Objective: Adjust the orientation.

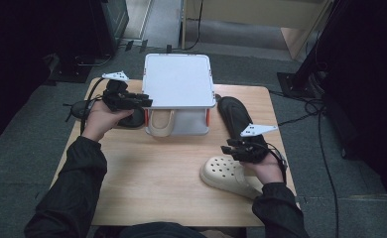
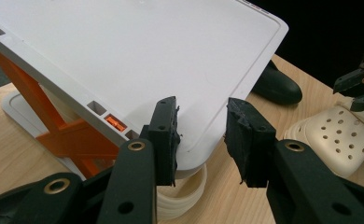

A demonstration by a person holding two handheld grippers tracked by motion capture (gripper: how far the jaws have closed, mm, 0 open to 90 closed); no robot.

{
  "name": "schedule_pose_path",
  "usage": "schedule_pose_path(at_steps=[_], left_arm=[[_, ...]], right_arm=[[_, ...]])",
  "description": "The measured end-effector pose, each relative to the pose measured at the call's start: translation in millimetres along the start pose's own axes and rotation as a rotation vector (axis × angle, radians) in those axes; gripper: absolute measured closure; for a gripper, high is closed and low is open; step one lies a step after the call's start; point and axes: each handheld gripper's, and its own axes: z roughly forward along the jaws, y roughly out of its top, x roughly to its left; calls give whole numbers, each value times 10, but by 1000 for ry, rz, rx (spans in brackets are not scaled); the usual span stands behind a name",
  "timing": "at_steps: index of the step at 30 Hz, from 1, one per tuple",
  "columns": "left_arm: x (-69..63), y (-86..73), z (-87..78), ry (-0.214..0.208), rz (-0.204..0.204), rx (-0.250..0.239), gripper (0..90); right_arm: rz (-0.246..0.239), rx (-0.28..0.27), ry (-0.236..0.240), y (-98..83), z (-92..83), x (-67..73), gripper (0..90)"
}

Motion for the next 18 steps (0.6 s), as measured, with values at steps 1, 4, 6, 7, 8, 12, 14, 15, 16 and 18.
schedule_pose_path(at_steps=[1,4,6,7,8,12,14,15,16,18], left_arm=[[1,0,1,0,-1,-1,645],[2,-1,2,0,0,-3,645],[3,-3,3,-1,0,-4,645],[3,-3,3,-1,0,-5,645],[4,-4,3,-2,0,-5,646],[7,-6,3,-3,-2,-7,647],[7,-7,3,-3,-2,-8,648],[7,-8,3,-2,-2,-8,648],[7,-8,2,-3,-2,-9,649],[8,-9,2,-3,-2,-9,649]], right_arm=[[1,2,-6,-26,-36,-9,595],[6,6,-20,-102,-135,-35,595],[9,4,-29,-153,-205,-51,595],[18,3,-34,-180,-241,-55,595],[21,0,-36,-208,-274,-65,595],[49,0,-48,-337,-400,-97,594],[54,-3,-51,-398,-468,-112,594],[56,-7,-55,-427,-503,-119,594],[61,-9,-60,-456,-536,-124,594],[67,-13,-73,-514,-603,-134,590]])
